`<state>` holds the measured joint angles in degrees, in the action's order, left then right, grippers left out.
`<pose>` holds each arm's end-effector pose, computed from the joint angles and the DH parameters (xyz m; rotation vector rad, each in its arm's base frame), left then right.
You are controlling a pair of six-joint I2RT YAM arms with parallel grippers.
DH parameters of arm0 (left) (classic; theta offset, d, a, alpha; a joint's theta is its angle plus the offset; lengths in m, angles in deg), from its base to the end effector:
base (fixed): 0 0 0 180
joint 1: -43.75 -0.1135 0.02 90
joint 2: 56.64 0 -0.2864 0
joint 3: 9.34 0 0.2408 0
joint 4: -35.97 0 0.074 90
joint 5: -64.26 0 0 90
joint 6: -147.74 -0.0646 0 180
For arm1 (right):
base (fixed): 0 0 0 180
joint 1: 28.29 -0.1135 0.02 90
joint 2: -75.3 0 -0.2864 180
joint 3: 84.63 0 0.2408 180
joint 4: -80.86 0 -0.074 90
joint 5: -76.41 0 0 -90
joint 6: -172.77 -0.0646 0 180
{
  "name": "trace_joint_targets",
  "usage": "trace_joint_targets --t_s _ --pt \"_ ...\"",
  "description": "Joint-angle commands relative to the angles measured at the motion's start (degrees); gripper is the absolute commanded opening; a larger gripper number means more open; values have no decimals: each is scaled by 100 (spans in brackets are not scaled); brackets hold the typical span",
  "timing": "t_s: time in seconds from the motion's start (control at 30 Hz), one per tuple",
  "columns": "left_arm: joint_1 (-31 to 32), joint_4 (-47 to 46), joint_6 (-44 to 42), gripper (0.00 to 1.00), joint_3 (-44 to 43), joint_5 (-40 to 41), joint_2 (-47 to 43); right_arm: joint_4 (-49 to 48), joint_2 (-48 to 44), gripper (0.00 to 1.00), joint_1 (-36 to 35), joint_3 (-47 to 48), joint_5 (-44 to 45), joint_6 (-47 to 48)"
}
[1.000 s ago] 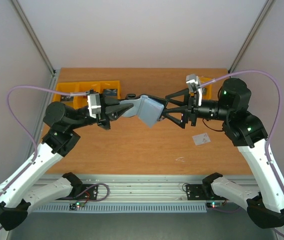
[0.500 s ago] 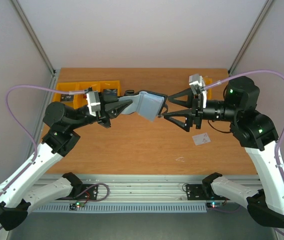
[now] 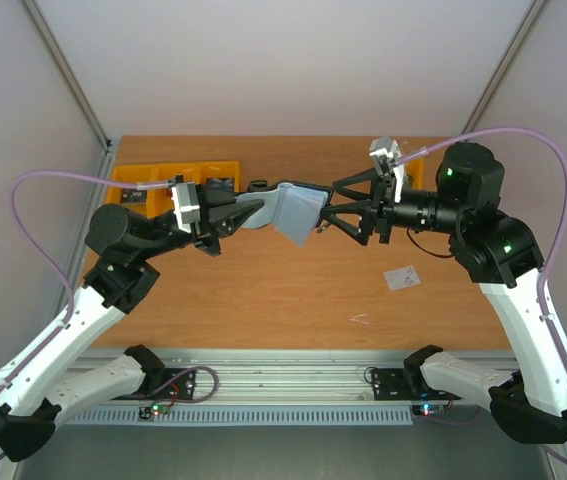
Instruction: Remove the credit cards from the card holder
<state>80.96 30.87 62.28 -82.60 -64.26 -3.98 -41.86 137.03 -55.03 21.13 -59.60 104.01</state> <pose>0.1221 -0.1433 0.4799 0.9173 0.9044 -1.0059 0.1338 0.1194 0.5059 -1.2160 1.3237 0.7873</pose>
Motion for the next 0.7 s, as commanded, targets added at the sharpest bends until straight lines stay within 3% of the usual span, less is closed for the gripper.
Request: trace_joint_targets --t_s 0.0,0.17,0.37,0.67 --pt "22 -427 56 0 -111 80 -138 -212 39 79 -49 -6 -161 -101" --pt "20 -433 67 0 -90 118 -133 185 4 85 -54 14 -683 204" --pt "21 -429 65 0 -59 117 -177 901 -7 86 -57 186 -553 619" --pt "23 -405 96 0 -39 108 -213 -340 -18 83 -299 -137 -381 -198"
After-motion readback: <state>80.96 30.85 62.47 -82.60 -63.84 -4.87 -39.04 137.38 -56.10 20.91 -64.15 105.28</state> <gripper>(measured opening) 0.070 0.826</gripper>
